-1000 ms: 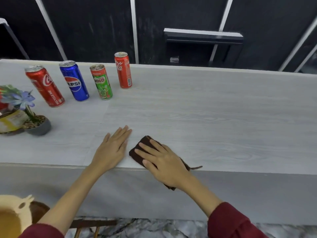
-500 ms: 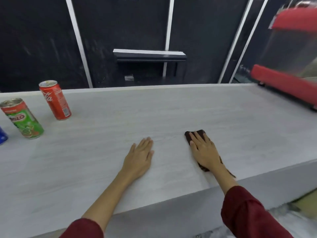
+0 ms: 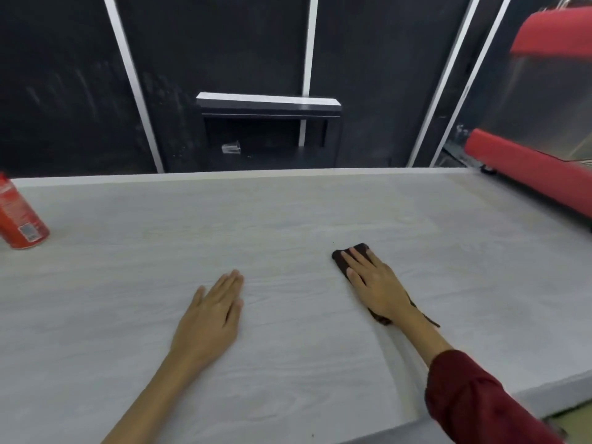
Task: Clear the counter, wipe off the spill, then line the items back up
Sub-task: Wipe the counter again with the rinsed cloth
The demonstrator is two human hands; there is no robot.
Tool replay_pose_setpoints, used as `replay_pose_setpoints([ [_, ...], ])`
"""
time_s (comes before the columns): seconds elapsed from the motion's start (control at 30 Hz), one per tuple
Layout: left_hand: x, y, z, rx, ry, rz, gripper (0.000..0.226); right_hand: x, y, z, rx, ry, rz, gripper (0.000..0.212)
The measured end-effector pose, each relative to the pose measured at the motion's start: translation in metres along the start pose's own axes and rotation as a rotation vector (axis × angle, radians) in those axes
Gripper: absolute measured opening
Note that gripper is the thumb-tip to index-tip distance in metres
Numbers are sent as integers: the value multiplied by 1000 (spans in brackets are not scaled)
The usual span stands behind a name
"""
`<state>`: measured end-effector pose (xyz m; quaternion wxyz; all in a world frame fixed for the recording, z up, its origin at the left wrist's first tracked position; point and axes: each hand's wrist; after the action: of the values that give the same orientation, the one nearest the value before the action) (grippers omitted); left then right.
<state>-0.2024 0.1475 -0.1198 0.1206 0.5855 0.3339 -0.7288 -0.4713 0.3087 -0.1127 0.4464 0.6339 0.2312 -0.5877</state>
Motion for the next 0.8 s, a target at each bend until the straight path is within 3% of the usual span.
replay_pose_setpoints([
  [0.1,3,3,2,0,-9,9,70,14,40,36,-82,59,14,48],
  [0.17,3,6,4,-2,-14,-5,74,18,57,28,-244,115,48,55],
  [0.27,3,8,4,-9,-13,-29,71,8,30,1,-372,159,115,67],
  [0.37,2,8,5,-45,-29,-36,71,-10,-31,13,-239,24,71,77],
  [0.43,3,7,7,-87,-35,-24,74,-15,-57,41,-83,-51,4,72],
  [0.57,2,7,8,-115,-35,-27,77,2,-25,104,46,19,-5,49],
  [0.7,3,8,9,-150,-64,-34,78,28,61,115,-155,90,38,48],
  [0.8,0,5,9,-176,-68,-63,64,36,101,75,-405,146,65,47],
])
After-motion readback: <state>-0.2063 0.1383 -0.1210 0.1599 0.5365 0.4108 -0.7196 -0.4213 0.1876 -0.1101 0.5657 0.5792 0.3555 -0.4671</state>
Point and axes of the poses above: each hand's wrist, its own z-axis towards the middle knuckle, its own x-axis out of the palm, y = z × x, and after that the axes turned 3 degrees about z, right-handed
